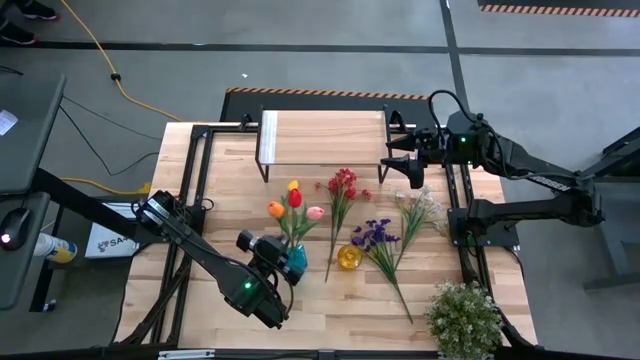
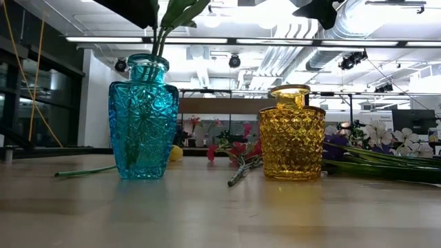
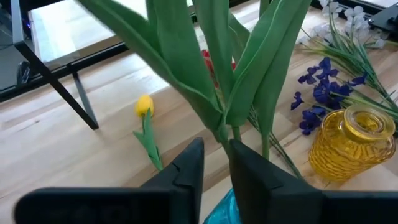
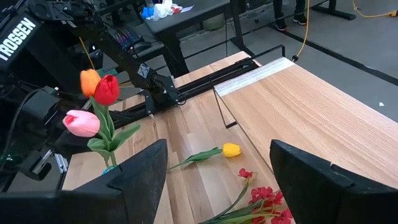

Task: Pick and place flowers into a vace then onto a shelf
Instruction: Put the orange tulip into the blue vase, then put the yellow tulip into the blue vase

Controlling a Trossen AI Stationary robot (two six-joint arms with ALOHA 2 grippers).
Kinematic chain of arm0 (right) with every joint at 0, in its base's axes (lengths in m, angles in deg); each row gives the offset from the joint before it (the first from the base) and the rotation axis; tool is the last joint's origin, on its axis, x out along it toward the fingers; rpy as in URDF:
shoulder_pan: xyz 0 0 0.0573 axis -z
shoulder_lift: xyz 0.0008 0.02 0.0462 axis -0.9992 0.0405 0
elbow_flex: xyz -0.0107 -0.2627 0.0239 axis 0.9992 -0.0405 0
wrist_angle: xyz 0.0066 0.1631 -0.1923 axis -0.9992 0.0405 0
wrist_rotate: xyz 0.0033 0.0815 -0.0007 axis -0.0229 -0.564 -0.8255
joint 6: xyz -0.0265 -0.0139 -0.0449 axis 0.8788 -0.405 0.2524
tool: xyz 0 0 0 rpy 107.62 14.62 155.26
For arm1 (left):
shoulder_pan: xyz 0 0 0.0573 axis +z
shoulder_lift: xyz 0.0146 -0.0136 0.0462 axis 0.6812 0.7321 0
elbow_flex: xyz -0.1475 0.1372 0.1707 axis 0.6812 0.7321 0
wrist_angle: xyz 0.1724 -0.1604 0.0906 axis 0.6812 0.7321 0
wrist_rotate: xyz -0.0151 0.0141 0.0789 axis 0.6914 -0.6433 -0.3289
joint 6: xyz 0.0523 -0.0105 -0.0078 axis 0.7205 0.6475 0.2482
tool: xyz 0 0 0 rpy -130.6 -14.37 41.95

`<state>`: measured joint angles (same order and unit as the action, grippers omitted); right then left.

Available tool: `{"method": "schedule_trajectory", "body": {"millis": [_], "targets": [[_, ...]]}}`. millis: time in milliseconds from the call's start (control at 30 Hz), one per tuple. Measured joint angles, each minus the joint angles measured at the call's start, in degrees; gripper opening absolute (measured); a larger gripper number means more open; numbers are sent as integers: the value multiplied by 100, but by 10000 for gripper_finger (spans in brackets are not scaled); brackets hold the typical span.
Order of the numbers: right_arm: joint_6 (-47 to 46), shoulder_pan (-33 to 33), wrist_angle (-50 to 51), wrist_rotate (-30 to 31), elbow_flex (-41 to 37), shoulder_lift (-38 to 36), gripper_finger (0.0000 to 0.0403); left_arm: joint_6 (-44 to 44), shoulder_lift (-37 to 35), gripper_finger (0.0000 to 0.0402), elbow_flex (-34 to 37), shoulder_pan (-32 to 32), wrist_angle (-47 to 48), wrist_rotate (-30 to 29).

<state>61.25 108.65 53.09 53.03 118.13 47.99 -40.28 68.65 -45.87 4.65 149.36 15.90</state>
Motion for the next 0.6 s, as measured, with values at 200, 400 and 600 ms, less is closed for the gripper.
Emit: {"method": "schedule_trajectory", "body": {"millis": [200,400,600], "targets": [[-2,0,2,0,0,0,273,5,0,172,0,1,6,249],[29,0,4,0,0,0,273,133,0,213,0,-158,18,702],[100,0,4,0,0,0,273,79,-83,236,0,-567,24,569]]}}
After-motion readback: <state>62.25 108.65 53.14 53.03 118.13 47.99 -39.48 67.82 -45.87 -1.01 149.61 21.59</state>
